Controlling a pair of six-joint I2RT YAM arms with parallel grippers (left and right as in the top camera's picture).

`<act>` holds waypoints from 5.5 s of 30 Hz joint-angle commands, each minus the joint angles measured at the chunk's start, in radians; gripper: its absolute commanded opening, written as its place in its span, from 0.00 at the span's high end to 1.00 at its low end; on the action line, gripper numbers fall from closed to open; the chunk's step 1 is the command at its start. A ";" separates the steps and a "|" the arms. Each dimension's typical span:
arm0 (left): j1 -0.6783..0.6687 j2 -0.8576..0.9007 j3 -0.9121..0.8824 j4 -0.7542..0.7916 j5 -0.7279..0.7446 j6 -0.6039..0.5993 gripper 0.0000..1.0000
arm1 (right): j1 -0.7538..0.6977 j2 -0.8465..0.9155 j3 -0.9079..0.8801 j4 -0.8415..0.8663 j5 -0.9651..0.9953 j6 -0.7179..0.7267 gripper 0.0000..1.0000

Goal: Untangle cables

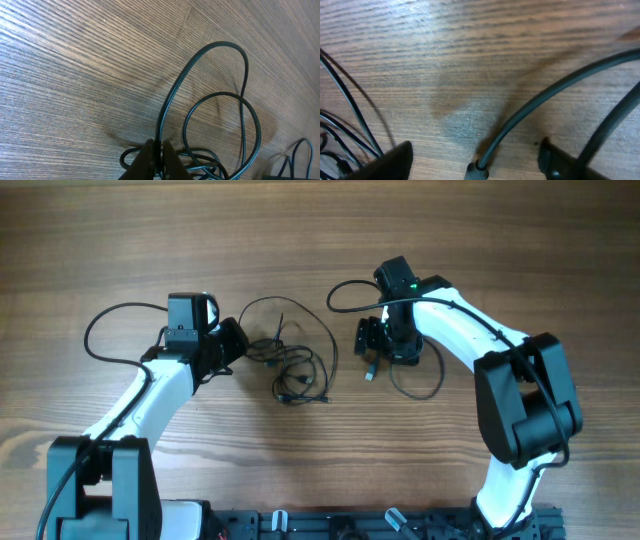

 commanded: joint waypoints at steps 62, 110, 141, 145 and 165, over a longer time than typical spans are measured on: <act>-0.003 -0.007 -0.008 0.003 -0.010 0.018 0.89 | -0.025 0.031 0.006 0.071 0.085 0.079 0.55; -0.003 -0.007 -0.008 0.003 -0.010 0.018 0.86 | -0.025 -0.365 0.023 -0.061 0.532 0.018 0.96; -0.003 -0.007 -0.008 0.003 -0.009 0.018 0.85 | -0.630 -0.441 0.023 0.164 0.632 -0.136 0.96; -0.003 -0.007 -0.008 0.003 -0.009 0.018 0.85 | -0.653 -0.375 0.023 0.165 0.632 -0.138 0.96; -0.003 -0.007 -0.008 0.002 -0.009 0.018 0.85 | -0.650 -0.181 0.023 0.093 0.597 -0.139 0.00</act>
